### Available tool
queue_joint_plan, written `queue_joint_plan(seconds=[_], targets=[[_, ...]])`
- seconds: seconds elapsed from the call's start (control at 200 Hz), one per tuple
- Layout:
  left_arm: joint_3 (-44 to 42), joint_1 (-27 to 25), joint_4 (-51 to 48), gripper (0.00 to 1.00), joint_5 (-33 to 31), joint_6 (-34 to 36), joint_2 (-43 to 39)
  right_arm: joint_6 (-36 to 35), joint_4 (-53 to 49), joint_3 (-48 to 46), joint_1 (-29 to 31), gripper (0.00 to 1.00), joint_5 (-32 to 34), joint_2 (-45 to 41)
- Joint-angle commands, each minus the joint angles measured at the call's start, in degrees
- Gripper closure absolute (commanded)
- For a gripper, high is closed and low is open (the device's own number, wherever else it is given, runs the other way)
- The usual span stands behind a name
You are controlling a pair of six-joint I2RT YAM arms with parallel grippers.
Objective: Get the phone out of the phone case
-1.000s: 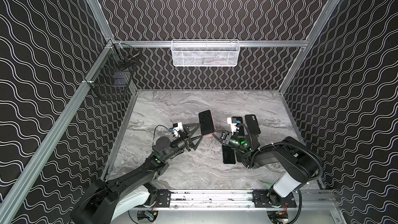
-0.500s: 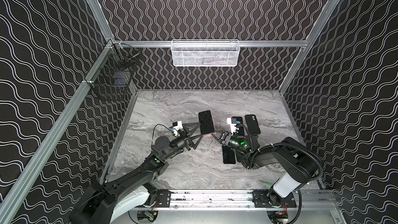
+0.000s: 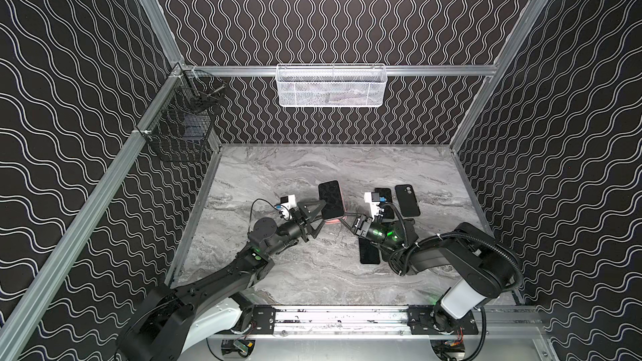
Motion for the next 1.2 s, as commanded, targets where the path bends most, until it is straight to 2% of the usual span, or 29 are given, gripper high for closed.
queue_joint_plan(seconds=[0.0,0.165,0.245,0.385,0.611,0.731,0.986,1.196], targets=[[0.37,0.00,4.11,0.37,-0.55,1.66,1.47,-0.06,9.09,0.04,0.37,0.91,-0.83,0.48],[0.30,0.00,7.47,0.49,-0.16,0.74,4.17,0.26,9.45,0.48,0.38,0.91,-0.92,1.42],[0.38,-0.02,8.61,0.59,0.23,0.56,5.14,0.20,9.25,0.57,0.37,0.91,-0.83,1.66],[0.74,0.00,11.49,0.80,1.29,0.09,7.40,0.12,8.79,1.09,0.38,0.91,-0.74,1.90],[1.47,0.04,17.13,0.92,2.57,-1.80,11.80,0.29,9.68,1.01,0.65,0.91,0.03,2.43],[1.62,-0.06,16.19,1.00,2.57,-1.40,11.41,-0.13,9.28,0.57,0.68,0.91,0.32,2.12],[4.13,-0.01,4.98,1.00,2.44,3.75,3.64,-1.61,6.97,-0.29,0.52,0.91,1.27,1.29],[4.74,0.00,-0.04,1.00,2.83,4.04,-1.56,-2.35,6.06,-0.23,-0.49,0.91,1.72,1.74]])
